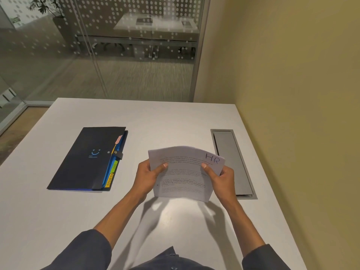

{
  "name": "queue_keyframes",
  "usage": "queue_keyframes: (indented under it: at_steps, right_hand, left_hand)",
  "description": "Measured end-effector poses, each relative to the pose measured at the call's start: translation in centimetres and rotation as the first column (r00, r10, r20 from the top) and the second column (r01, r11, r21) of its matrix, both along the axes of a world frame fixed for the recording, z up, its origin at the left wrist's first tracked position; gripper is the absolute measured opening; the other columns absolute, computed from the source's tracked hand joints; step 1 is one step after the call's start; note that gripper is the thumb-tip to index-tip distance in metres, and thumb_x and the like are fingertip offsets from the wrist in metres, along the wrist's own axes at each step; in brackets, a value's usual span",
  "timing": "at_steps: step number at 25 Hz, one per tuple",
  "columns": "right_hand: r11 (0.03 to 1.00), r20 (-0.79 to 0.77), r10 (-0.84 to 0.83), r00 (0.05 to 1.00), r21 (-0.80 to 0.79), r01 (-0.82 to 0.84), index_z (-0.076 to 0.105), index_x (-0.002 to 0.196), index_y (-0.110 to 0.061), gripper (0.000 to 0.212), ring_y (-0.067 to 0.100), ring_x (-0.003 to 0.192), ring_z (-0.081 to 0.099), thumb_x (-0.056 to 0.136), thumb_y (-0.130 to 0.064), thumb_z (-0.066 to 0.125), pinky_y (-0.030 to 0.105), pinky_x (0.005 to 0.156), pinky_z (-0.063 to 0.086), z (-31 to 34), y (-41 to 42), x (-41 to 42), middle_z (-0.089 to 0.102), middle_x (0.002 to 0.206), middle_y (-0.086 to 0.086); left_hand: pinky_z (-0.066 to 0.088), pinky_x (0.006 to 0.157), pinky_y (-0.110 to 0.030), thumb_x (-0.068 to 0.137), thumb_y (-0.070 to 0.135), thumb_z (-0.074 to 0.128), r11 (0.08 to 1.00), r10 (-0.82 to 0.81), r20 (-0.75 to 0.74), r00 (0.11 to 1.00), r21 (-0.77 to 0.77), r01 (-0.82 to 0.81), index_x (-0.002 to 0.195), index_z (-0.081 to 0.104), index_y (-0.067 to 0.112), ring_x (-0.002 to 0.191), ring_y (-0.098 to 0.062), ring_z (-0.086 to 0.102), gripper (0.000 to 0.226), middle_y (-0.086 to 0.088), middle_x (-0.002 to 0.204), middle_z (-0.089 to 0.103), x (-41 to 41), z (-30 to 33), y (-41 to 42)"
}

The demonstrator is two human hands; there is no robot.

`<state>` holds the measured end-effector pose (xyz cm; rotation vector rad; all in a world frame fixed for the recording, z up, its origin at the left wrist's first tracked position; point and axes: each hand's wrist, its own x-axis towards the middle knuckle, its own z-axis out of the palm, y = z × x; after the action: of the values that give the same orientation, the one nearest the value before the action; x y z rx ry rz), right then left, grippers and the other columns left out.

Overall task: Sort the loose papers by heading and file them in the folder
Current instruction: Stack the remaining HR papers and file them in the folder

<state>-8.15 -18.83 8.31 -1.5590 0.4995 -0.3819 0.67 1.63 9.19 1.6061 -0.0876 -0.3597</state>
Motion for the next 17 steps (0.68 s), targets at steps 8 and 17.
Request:
queue_keyframes:
  at_steps: [8, 17]
  right_hand:
    - [0.998, -0.129, -0.057, 0.990, -0.023, 0.055, 0.070, 0.091, -0.025, 0.007, 0.012, 0.072, 0.071, 0.089, -0.018, 0.070, 0.018, 0.056, 0.053, -1.7, 0.5, -0.7, 0.074, 0.084, -0.005]
    - [0.985, -0.021, -0.159, 0.987, 0.063, 0.160, 0.070, 0.093, -0.019, 0.004, 0.006, 0.066, 0.072, 0.089, -0.017, 0.070, 0.015, 0.053, 0.053, 1.3, -2.2, -0.9, 0.074, 0.080, -0.007]
  left_hand:
    - [0.046, 0.073, -0.011, 0.093, 0.017, 0.062, 0.977, -0.093, 0.191, 0.977, 0.208, 0.052, 0.111, 0.049, 0.044, 0.099, 0.004, 0.060, 0.035, 0.023, 0.106, 0.062, -0.9, -1.8, 0.5]
    - [0.016, 0.114, -0.027, 0.093, 0.040, 0.058, 0.760, -0.419, 0.598, 0.683, 0.643, -0.097, 0.154, 0.001, 0.027, 0.142, 0.005, 0.004, 0.084, 0.016, 0.158, 0.001, -0.9, -3.1, 2.0]
